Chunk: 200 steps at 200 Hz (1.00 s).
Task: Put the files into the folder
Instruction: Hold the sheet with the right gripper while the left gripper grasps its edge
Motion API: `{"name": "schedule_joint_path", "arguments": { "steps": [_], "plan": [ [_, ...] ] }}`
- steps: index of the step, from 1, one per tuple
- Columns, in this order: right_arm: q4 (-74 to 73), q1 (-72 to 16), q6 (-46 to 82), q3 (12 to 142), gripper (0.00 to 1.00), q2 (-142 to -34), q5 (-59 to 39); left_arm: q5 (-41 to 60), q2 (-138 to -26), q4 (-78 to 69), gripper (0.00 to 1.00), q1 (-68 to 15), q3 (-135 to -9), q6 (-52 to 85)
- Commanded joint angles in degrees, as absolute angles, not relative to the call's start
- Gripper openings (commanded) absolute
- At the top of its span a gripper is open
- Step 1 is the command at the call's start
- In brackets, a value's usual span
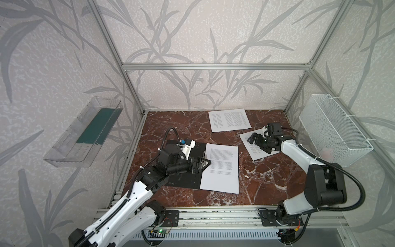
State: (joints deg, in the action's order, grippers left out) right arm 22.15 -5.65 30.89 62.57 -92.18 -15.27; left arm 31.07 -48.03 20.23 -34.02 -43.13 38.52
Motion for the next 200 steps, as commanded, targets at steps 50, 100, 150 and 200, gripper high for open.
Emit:
{"name": "schedule_joint_path", "arguments": {
  "steps": [50,100,150,200],
  "plan": [
    [26.8,-9.0,28.2,81.9,0.99,-112.1,-15.6,31.1,-57.4,6.2,0.99,-37.0,-45.3,44.6],
    [24.9,-9.3,28.7,81.9,0.99,-116.9,-17.7,31.4,-63.0,3.5,0.99,-37.7,-47.7,45.0],
    [20.2,-8.6,31.5,67.8,0.99,-110.9,-18.5,31.4,-68.3,2.1,0.99,-38.2,-50.2,45.2],
    [10.6,-5.9,35.0,44.7,1.00,-96.0,-24.0,30.8,-73.7,1.6,0.99,-39.7,-53.4,45.0]
  ]
}}
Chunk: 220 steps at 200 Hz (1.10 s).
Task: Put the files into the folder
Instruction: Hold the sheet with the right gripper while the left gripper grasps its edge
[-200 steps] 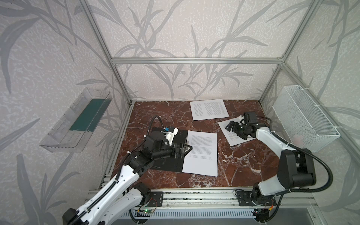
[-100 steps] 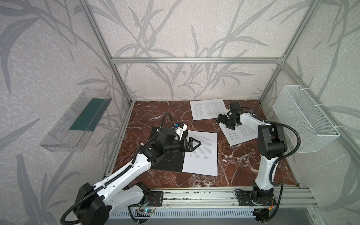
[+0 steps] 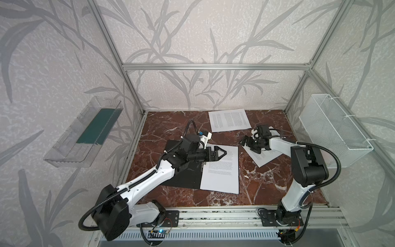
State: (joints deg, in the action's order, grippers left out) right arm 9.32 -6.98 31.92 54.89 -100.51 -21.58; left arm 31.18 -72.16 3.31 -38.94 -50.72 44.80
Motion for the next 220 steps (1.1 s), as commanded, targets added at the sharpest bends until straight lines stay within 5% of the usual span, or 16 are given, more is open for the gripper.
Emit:
{"name": "schedule_joint_path", "arguments": {
  "steps": [1,37,86,138,220],
  "plan": [
    [10.6,-5.9,34.9,44.2,1.00,-95.6,-24.2,30.7,-73.7,1.6,0.99,-39.7,-53.5,45.0],
    [13.8,-2.1,33.0,31.5,1.00,-77.8,-25.4,29.8,-78.1,2.8,0.99,-41.9,-56.6,43.9],
    [24.4,8.6,32.5,30.4,0.99,-56.5,-25.7,28.7,-87.5,5.5,0.99,-45.2,-63.4,41.2],
    [19.8,21.7,31.8,33.1,0.99,-69.4,-34.2,30.1,-104.5,15.8,0.99,-49.0,-79.9,33.1],
    [17.4,23.9,33.8,30.0,1.00,-68.0,-25.5,33.0,-132.5,34.4,0.91,-49.9,-112.7,25.7]
  ]
}}
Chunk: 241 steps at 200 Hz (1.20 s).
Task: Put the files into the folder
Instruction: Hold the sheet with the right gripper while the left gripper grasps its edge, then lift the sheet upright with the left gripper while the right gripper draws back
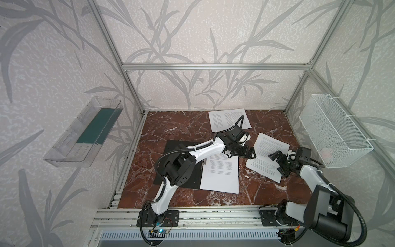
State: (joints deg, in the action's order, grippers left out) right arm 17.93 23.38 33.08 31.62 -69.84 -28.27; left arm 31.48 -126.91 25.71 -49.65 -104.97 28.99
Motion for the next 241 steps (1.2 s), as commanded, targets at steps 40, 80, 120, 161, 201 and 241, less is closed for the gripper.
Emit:
{"name": "schedule_joint_path", "arguments": {
  "steps": [40,80,120,161,201,241],
  "plan": [
    [16.3,24.3,35.5,27.8,1.00,-66.0,-23.5,33.1,-142.1,40.6,0.88,-50.2,-124.5,24.8],
    [14.9,24.3,36.1,26.2,1.00,-64.8,-23.5,34.4,-146.3,42.1,0.87,-50.4,-128.7,25.3],
    [12.7,24.3,38.6,25.1,1.00,-66.2,-26.3,37.3,-148.0,39.5,0.86,-51.1,-128.7,28.6],
    [11.6,24.3,38.4,25.2,0.99,-69.0,-29.2,39.1,-149.3,35.6,0.85,-51.5,-128.6,33.9],
    [11.0,24.3,38.5,25.0,0.98,-69.5,-30.1,41.6,-147.7,27.0,0.84,-50.8,-125.3,39.5],
    [11.1,24.3,38.3,25.0,0.98,-69.2,-30.4,38.3,-147.2,26.7,0.76,-49.6,-125.8,40.7]
  ]
}}
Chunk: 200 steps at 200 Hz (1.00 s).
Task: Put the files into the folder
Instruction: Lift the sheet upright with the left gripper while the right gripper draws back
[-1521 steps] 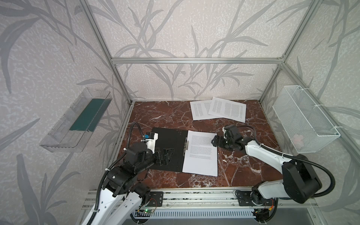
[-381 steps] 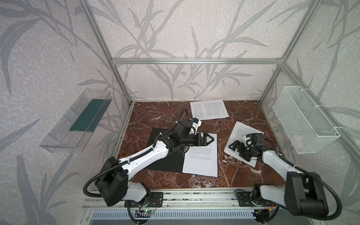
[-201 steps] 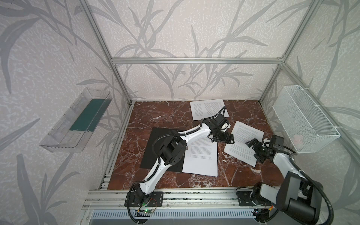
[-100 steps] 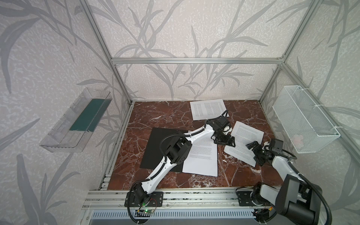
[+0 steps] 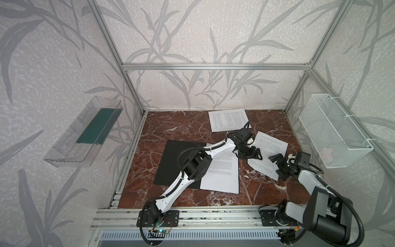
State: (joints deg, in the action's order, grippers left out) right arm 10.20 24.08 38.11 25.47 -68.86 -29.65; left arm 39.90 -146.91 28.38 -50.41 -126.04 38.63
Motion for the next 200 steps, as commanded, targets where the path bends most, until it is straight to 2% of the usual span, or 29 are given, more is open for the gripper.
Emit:
{"name": "schedule_joint_path", "arguments": {
  "steps": [1,61,93,106,136,159,200],
  "plan": [
    [11.1,24.3,38.3,25.0,0.98,-69.2,-30.4,38.3,-147.2,26.8,0.76,-49.6,-125.8,40.8],
    [11.9,24.3,37.8,25.3,0.98,-68.0,-30.1,36.0,-145.9,26.7,0.45,-49.3,-125.3,42.0],
    [12.7,24.3,37.1,25.6,0.98,-66.7,-29.7,35.4,-144.6,26.4,0.19,-49.3,-125.3,42.8],
    [13.5,24.3,36.9,25.7,0.98,-65.6,-29.2,35.8,-144.2,25.6,0.15,-49.3,-125.3,43.6],
    [15.0,24.3,34.6,25.9,0.99,-60.7,-29.3,37.1,-141.2,24.9,0.00,-49.6,-125.2,44.9],
    [14.4,24.3,33.8,25.1,0.99,-54.5,-31.3,34.5,-134.9,26.4,0.00,-50.0,-122.4,43.5],
    [13.5,23.3,32.8,23.9,0.99,-44.5,-34.2,23.6,-114.9,20.9,0.00,-49.6,-101.7,42.7]
  ]
}}
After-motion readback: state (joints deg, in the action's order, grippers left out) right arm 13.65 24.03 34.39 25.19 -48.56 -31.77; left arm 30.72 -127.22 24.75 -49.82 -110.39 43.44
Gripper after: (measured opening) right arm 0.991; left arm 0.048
